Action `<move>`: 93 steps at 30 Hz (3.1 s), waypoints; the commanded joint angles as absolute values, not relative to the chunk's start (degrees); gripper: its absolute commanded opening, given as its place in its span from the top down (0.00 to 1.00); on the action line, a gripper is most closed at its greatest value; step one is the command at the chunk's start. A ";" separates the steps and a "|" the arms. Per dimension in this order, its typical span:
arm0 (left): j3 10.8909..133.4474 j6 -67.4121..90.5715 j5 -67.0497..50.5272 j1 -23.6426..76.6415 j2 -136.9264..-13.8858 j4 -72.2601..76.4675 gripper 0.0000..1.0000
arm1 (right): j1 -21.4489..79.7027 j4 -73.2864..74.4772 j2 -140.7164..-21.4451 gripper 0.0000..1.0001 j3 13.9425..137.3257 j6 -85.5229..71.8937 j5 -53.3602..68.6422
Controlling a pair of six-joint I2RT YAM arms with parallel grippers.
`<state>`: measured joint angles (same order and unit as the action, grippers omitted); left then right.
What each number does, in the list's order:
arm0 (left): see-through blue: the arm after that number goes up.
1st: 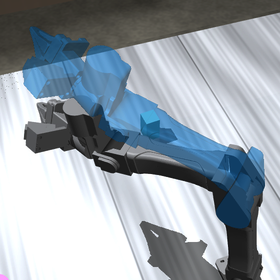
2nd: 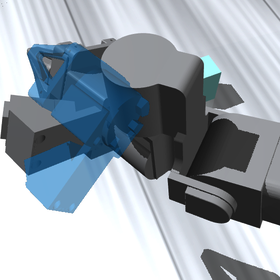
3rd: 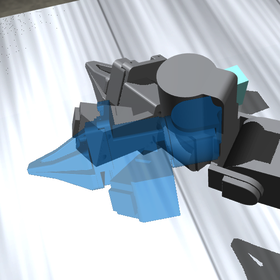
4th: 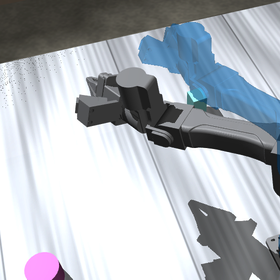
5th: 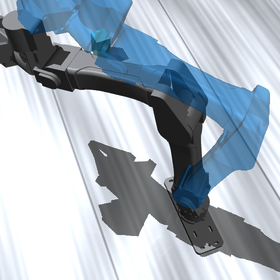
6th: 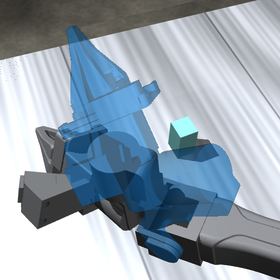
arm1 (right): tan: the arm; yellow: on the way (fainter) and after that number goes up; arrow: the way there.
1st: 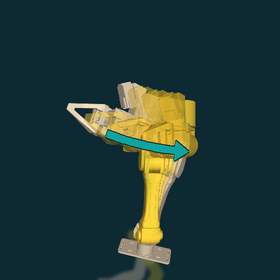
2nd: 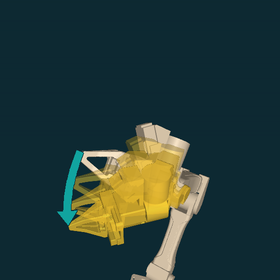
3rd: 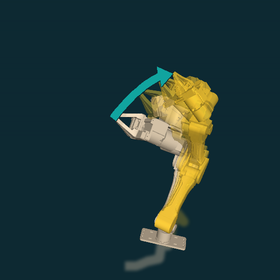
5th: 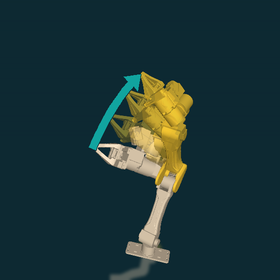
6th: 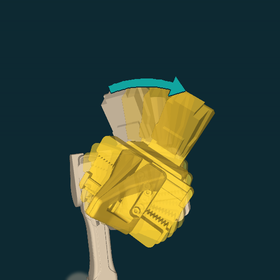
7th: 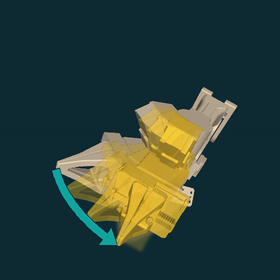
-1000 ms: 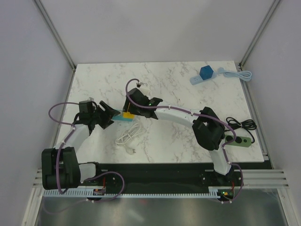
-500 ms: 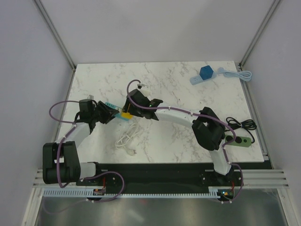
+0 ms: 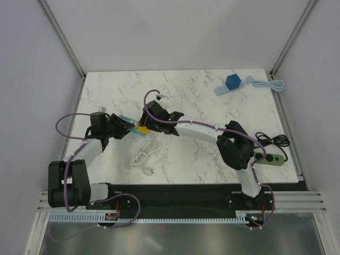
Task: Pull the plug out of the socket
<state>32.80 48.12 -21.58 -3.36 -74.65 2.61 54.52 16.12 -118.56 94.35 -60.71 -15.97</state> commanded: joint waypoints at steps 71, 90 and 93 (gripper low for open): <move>44.91 33.75 -13.18 0.80 -81.47 -9.85 0.98 | 38.15 18.00 -99.84 1.00 79.36 -43.69 10.54; 36.04 36.39 -28.04 -2.46 -83.05 7.47 0.98 | 36.56 21.62 -104.59 0.93 71.37 -32.78 24.96; 35.95 36.21 -28.04 -2.55 -84.20 7.29 0.98 | 36.21 21.01 -105.90 0.86 71.28 -32.61 24.78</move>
